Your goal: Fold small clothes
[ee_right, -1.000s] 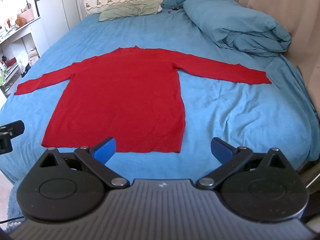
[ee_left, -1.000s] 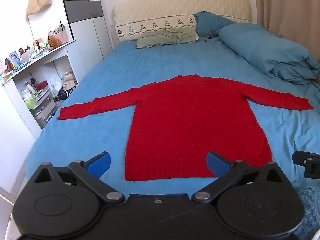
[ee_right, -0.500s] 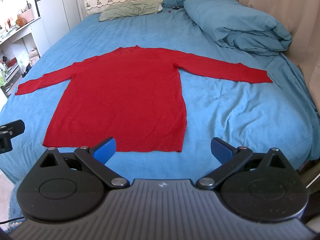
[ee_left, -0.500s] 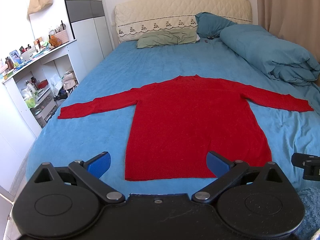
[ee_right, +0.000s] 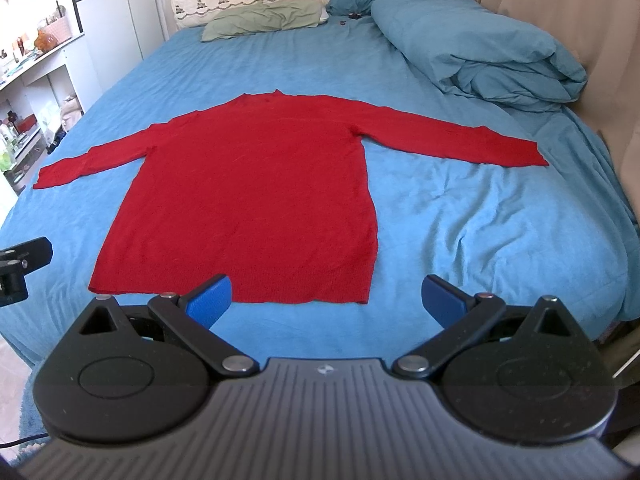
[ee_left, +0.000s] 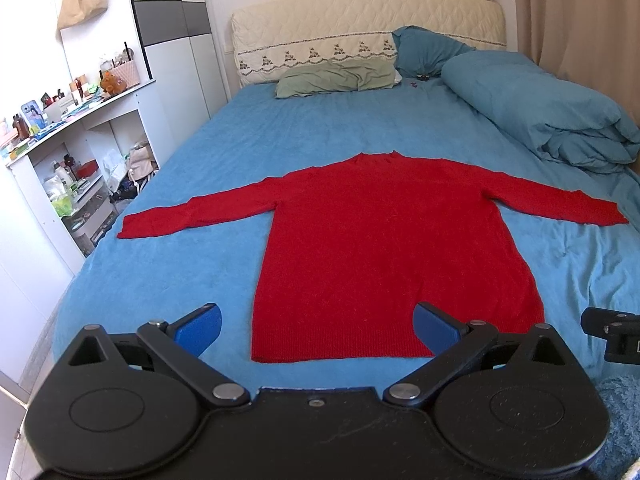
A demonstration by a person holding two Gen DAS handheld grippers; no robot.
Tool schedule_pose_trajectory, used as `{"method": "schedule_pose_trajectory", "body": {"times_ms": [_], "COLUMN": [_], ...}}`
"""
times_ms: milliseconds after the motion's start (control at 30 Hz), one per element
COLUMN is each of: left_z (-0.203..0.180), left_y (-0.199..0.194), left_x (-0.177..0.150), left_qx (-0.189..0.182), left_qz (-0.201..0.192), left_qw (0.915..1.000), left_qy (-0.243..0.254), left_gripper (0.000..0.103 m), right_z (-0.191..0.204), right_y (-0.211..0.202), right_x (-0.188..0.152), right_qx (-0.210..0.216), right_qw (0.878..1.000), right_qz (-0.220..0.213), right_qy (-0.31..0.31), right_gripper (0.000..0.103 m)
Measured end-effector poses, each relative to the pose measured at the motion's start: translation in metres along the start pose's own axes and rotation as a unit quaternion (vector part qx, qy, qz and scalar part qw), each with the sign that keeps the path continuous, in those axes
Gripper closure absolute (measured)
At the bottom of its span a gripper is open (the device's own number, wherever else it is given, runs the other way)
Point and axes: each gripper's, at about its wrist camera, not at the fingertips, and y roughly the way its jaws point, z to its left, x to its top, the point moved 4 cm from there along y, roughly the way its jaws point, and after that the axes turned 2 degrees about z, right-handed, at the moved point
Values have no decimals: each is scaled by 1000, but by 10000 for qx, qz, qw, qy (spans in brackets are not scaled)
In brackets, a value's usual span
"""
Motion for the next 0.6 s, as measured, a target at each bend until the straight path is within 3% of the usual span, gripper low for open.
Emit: {"method": "schedule_pose_trajectory", "body": {"times_ms": [600], "left_z": [3], "left_y": [-1], "left_x": [1], "left_qx": [-25], "left_qz": [-39], "left_qw": [10000], "left_qy": [-66], "left_gripper": [0], "right_z": [1], "right_y": [-2], "right_x": [1], "right_qx": [12], "right_qw": [10000], "right_qz": [-16], "right_qy": [-18], "right_gripper": [0]}}
